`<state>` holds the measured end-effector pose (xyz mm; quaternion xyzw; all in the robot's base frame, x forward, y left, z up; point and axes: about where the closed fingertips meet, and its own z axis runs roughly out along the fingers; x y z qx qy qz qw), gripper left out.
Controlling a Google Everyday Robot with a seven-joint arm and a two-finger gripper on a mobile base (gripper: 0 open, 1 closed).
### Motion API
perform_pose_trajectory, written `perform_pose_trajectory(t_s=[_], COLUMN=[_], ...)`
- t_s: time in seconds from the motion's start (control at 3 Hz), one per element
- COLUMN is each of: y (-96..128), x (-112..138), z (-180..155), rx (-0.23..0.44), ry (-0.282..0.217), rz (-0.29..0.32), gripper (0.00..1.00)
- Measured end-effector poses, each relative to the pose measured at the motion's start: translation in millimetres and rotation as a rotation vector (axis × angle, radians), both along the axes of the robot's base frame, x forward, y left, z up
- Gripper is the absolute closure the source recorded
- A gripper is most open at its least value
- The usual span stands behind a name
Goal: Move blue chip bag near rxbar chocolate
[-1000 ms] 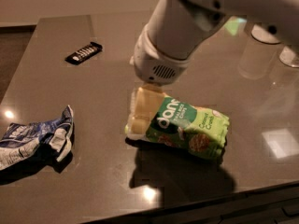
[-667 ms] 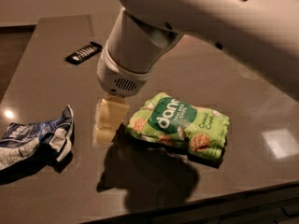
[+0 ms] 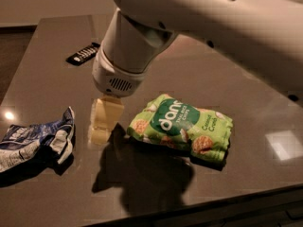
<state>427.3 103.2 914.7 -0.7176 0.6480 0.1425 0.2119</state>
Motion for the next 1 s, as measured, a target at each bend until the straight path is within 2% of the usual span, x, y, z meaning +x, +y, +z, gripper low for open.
perform_pose_trajectory(t_s=[1.0], y=[76], x=[-5], z=[-39], rx=[0.056], ry=[0.101], rz=[0.085], gripper=[0.00])
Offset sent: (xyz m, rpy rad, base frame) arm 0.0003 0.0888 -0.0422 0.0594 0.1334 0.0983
